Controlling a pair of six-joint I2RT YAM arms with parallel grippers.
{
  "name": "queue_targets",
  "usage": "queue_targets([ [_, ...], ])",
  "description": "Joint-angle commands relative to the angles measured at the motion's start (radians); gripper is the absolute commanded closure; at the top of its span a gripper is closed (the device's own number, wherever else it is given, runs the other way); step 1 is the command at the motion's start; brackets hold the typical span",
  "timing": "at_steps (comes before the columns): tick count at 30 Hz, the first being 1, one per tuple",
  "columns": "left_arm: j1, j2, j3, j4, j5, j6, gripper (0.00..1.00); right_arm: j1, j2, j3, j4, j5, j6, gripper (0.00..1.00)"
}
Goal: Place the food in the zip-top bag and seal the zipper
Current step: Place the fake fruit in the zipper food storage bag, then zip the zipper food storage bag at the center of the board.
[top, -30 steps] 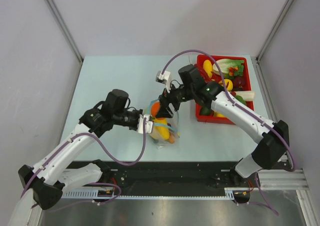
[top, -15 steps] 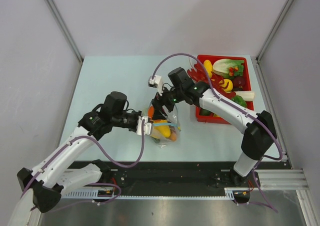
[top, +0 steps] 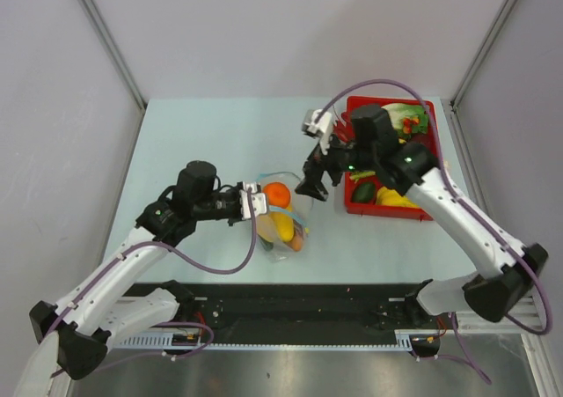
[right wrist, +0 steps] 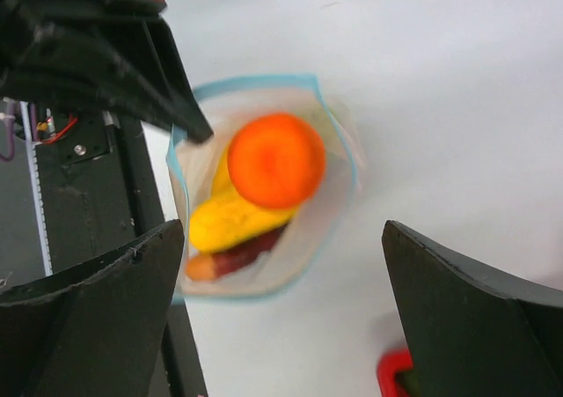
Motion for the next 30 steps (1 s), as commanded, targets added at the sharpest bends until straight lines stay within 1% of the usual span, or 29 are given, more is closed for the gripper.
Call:
queue_targets([
  [1,0.03,-0.001,-0.005,0.12,-0.065,-0.172,1.0,-0.062,-0.143,-0.079,-0.062,0.046,-0.006,0.0],
  [4,0.031,0.0,-0.013,0.153,-0.107,-0.225,1.0,-0.059,-0.213,-0.133,-0.111,0.04,-0.016,0.0],
  [6,0.033,0.011,-0.01,0.163,-0.133,-0.258,1.0,-0.02,-0.253,-0.168,-0.14,0.04,-0.013,0.0],
  [8,0.034,0.028,-0.003,0.175,-0.151,-0.278,1.0,0.016,-0.266,-0.218,-0.13,0.043,0.01,0.01],
  [9,0.034,0.034,0.0,0.18,-0.157,-0.296,1.0,0.054,-0.269,-0.234,-0.119,0.051,0.014,0.01],
  [13,0.034,0.059,0.02,0.207,-0.202,-0.345,1.0,0.093,-0.192,-0.266,-0.044,0.101,0.059,0.01],
  [18,0.034,0.07,0.047,0.219,-0.236,-0.39,1.0,0.102,-0.116,-0.294,0.061,0.157,0.122,0.0],
  [20,0.034,0.063,0.053,0.221,-0.226,-0.414,1.0,0.098,-0.08,-0.294,0.085,0.223,0.131,0.03],
  [21,0.034,0.054,0.055,0.209,-0.219,-0.422,1.0,0.093,-0.068,-0.294,0.094,0.277,0.134,0.1],
  [23,0.034,0.034,0.052,0.201,-0.19,-0.434,1.0,0.067,-0.05,-0.292,0.128,0.312,0.142,0.22],
  [24,0.034,0.01,0.047,0.196,-0.17,-0.431,1.0,0.053,-0.046,-0.292,0.139,0.321,0.154,0.4],
  [25,0.034,-0.009,0.04,0.193,-0.15,-0.424,1.0,0.041,-0.048,-0.292,0.157,0.319,0.155,0.52],
  [26,0.034,-0.024,0.024,0.186,-0.115,-0.401,1.0,0.014,-0.063,-0.292,0.165,0.312,0.155,0.62],
  [27,0.034,-0.036,0.017,0.166,-0.102,-0.391,1.0,0.003,-0.072,-0.294,0.171,0.292,0.146,0.77],
  [29,0.034,-0.058,0.006,0.122,-0.079,-0.371,1.0,-0.025,-0.097,-0.292,0.2,0.255,0.116,0.97],
  [30,0.034,-0.061,0.006,0.108,-0.078,-0.367,1.0,-0.036,-0.124,-0.294,0.214,0.222,0.081,1.0],
])
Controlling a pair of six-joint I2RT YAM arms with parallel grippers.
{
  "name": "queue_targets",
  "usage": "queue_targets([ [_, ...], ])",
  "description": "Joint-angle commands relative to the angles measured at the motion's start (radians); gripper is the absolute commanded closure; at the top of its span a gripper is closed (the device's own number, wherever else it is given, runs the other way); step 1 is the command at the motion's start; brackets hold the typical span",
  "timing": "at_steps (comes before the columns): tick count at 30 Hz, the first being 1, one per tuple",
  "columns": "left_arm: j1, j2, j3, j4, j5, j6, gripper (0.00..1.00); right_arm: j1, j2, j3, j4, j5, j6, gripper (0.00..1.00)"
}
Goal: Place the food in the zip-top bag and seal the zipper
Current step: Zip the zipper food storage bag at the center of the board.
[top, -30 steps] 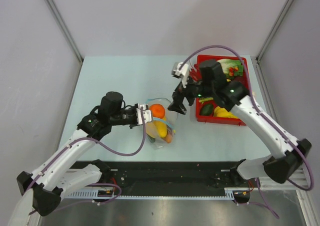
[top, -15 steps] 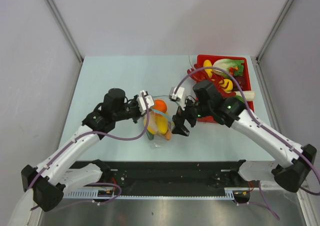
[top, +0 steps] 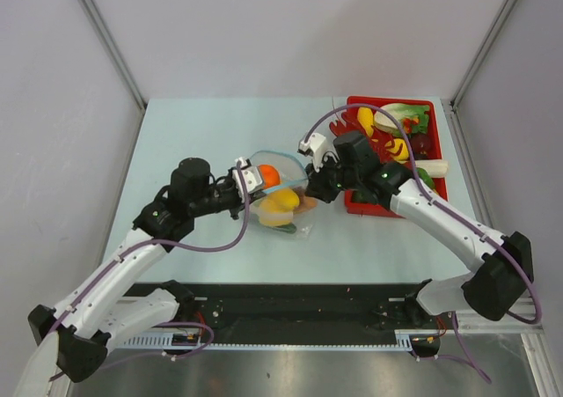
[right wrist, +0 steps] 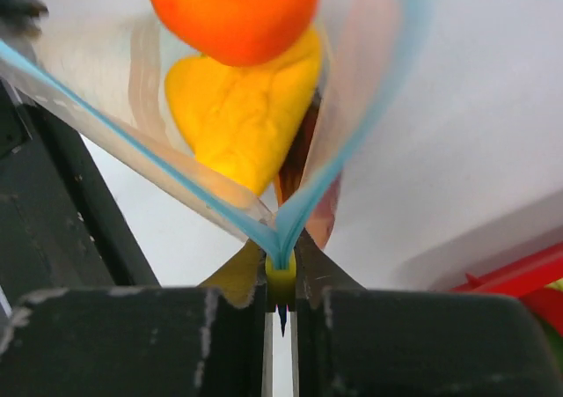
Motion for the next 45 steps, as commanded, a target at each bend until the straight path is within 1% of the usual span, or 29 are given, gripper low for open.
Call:
queue_targets([
  [1,0.007,-0.063,-0.001,-0.049,0.074,0.019,1.0,-0.057,-0.089,0.011,0.121,-0.061,-0.075,1.0],
  [3,0.007,-0.068,-0.003,-0.065,0.085,0.025,0.99,-0.074,-0.115,0.011,0.132,-0.139,-0.117,1.0],
  [4,0.007,-0.07,-0.004,-0.064,0.083,0.022,0.92,-0.071,-0.118,0.011,0.126,-0.159,-0.18,1.0],
  [6,0.007,-0.073,-0.006,-0.064,0.071,0.019,0.82,-0.061,-0.124,0.011,0.111,-0.196,-0.232,1.0],
  [7,0.007,-0.07,-0.004,-0.062,0.062,0.015,0.73,-0.056,-0.128,0.011,0.097,-0.203,-0.277,1.0],
  [8,0.007,-0.065,0.002,-0.072,0.053,0.01,0.71,-0.05,-0.129,0.011,0.094,-0.201,-0.297,1.0],
  [9,0.007,-0.062,0.01,-0.085,0.051,0.012,0.66,-0.045,-0.129,0.011,0.1,-0.202,-0.312,1.0],
  [10,0.009,-0.062,0.02,-0.093,0.039,0.013,0.53,-0.045,-0.134,0.011,0.108,-0.205,-0.322,1.0],
  [11,0.021,-0.065,0.023,-0.099,0.039,0.004,0.48,-0.044,-0.137,0.011,0.111,-0.211,-0.349,1.0],
  [14,0.061,-0.073,0.051,-0.113,0.1,0.01,0.46,-0.038,-0.147,0.011,0.111,-0.223,-0.395,1.0],
  [17,0.066,-0.062,0.082,-0.078,0.139,0.001,0.43,-0.021,-0.151,0.011,0.089,-0.224,-0.417,1.0],
  [18,0.064,-0.036,0.091,-0.075,0.148,0.005,0.42,-0.016,-0.151,0.011,0.083,-0.223,-0.421,1.0],
  [20,0.061,-0.002,0.123,-0.078,0.188,0.016,0.36,-0.005,-0.152,0.011,0.083,-0.217,-0.42,1.0],
  [21,0.057,0.016,0.135,-0.079,0.194,0.018,0.29,-0.001,-0.152,0.011,0.085,-0.217,-0.42,1.0],
  [23,0.04,0.062,0.16,-0.075,0.195,0.035,0.25,0.004,-0.158,0.011,0.089,-0.217,-0.415,1.0],
  [24,0.035,0.074,0.161,-0.067,0.188,0.042,0.18,0.004,-0.16,0.013,0.092,-0.217,-0.411,1.0],
  [25,0.027,0.099,0.163,-0.061,0.183,0.057,0.15,0.005,-0.158,0.011,0.095,-0.214,-0.406,1.0],
  [28,0.021,0.154,0.195,-0.134,0.226,0.108,0.13,0.01,-0.161,0.011,0.099,-0.197,-0.398,1.0],
  [29,0.021,0.162,0.203,-0.191,0.238,0.123,0.14,0.01,-0.163,0.011,0.099,-0.194,-0.398,1.0],
  [32,0.027,0.164,0.206,-0.277,0.245,0.159,0.13,0.012,-0.164,0.013,0.096,-0.187,-0.395,1.0],
  [34,0.04,0.156,0.201,-0.305,0.241,0.168,0.17,0.012,-0.166,0.011,0.091,-0.184,-0.395,1.0],
  [35,0.064,0.151,0.203,-0.334,0.249,0.171,0.19,0.01,-0.164,0.011,0.088,-0.182,-0.4,1.0],
  [36,0.075,0.147,0.207,-0.349,0.258,0.179,0.25,0.01,-0.164,0.011,0.082,-0.179,-0.401,1.0],
  [38,0.115,0.142,0.23,-0.403,0.286,0.208,0.32,0.005,-0.161,0.011,0.077,-0.184,-0.406,1.0],
  [39,0.124,0.139,0.238,-0.424,0.294,0.222,0.41,0.004,-0.16,0.011,0.076,-0.185,-0.408,1.0],
  [41,0.133,0.134,0.254,-0.478,0.309,0.268,0.55,0.001,-0.155,0.011,0.076,-0.188,-0.414,1.0],
  [42,0.132,0.125,0.255,-0.486,0.312,0.275,0.67,0.002,-0.154,0.011,0.079,-0.188,-0.415,1.0],
  [44,0.132,0.122,0.249,-0.49,0.323,0.288,0.78,0.001,-0.152,0.011,0.086,-0.193,-0.415,1.0],
  [45,0.132,0.124,0.249,-0.489,0.326,0.292,0.91,0.001,-0.151,0.011,0.088,-0.194,-0.415,1.0],
])
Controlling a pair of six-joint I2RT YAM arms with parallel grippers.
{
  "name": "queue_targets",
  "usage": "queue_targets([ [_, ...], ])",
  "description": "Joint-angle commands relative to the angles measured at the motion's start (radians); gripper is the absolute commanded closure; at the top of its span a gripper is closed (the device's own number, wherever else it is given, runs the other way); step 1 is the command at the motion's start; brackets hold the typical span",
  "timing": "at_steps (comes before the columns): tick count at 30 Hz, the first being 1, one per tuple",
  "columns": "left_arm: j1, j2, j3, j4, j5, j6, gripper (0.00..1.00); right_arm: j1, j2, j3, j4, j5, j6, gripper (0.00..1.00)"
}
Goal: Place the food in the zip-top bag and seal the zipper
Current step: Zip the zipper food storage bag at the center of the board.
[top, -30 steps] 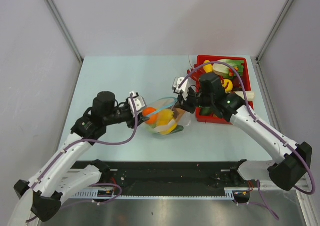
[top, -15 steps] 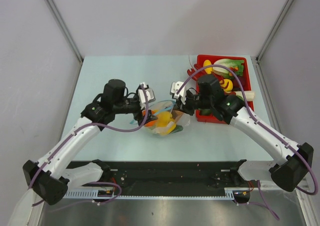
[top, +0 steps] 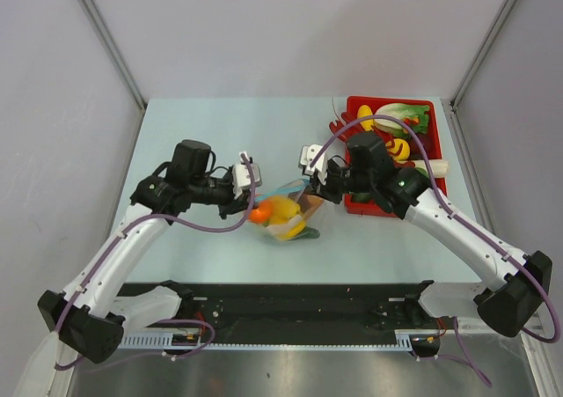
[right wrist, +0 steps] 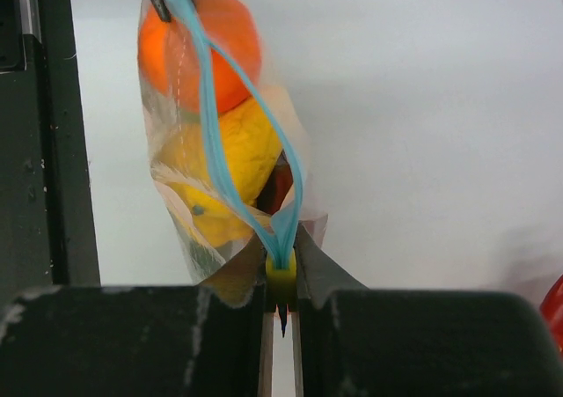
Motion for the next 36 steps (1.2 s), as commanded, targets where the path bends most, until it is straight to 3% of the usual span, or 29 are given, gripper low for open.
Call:
queue_targets([
  [1,0.006,-0.024,0.038,-0.057,0.067,0.068,0.95,-0.003,-0.024,0.014,0.059,-0.017,-0.015,1.0],
  [2,0.006,-0.019,0.041,-0.054,0.07,0.065,1.0,-0.001,-0.021,0.014,0.067,-0.017,-0.015,1.0],
  [6,-0.002,0.013,0.032,-0.029,0.061,0.049,1.0,0.007,-0.007,0.014,0.093,-0.02,0.002,1.0],
  [10,-0.074,0.062,-0.063,0.018,-0.069,0.081,1.0,0.022,0.014,0.014,0.095,-0.028,0.014,1.0],
  [17,-0.134,0.101,-0.207,0.202,-0.25,-0.01,1.0,0.025,0.05,0.014,0.041,-0.051,-0.01,1.0],
  [20,-0.123,0.103,-0.183,0.167,-0.206,-0.007,1.0,0.022,0.044,0.014,0.039,-0.05,-0.018,1.0],
  [24,-0.048,-0.008,-0.085,0.098,-0.002,0.004,1.0,0.016,0.016,0.014,0.053,-0.042,-0.021,1.0],
  [29,-0.013,-0.036,-0.03,0.001,0.01,0.067,1.0,0.005,-0.018,0.014,0.01,-0.036,-0.033,0.99],
  [30,-0.01,-0.039,-0.042,-0.008,0.013,0.081,1.0,0.002,-0.015,0.014,0.009,-0.033,-0.018,0.93],
  [33,-0.006,-0.047,-0.071,0.009,0.018,0.082,1.0,-0.026,-0.009,0.014,0.018,-0.043,0.022,0.59],
  [34,-0.005,-0.058,-0.08,0.017,0.02,0.081,1.0,-0.039,-0.012,0.012,0.016,-0.054,0.052,0.38],
  [36,-0.006,-0.067,-0.111,0.043,0.02,0.079,1.0,-0.078,-0.019,0.012,-0.008,-0.091,0.08,0.28],
])
